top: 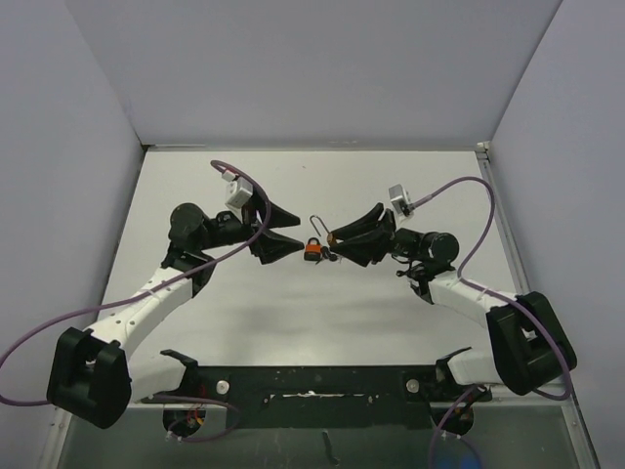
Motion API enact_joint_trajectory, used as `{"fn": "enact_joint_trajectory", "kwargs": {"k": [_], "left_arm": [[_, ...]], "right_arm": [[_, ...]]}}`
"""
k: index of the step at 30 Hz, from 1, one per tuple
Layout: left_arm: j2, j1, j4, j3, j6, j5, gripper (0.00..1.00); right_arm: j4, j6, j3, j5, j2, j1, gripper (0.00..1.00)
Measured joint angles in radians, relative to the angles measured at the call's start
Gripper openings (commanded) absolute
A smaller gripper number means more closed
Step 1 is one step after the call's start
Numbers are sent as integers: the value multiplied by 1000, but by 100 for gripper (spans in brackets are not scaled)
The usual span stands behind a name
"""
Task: Lock with the key
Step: Lock the lock.
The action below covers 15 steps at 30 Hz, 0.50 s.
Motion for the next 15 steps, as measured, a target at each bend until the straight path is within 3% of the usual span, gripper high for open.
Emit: {"fn": "enact_joint_trajectory", "kwargs": {"k": [6, 15], "left_arm": [[2, -93, -139, 70, 106, -109, 70], [10, -137, -165, 91, 137, -201, 56]], "right_arm": [[31, 24, 0, -15, -15, 21, 0], [36, 24, 0, -24, -25, 45, 0]]}}
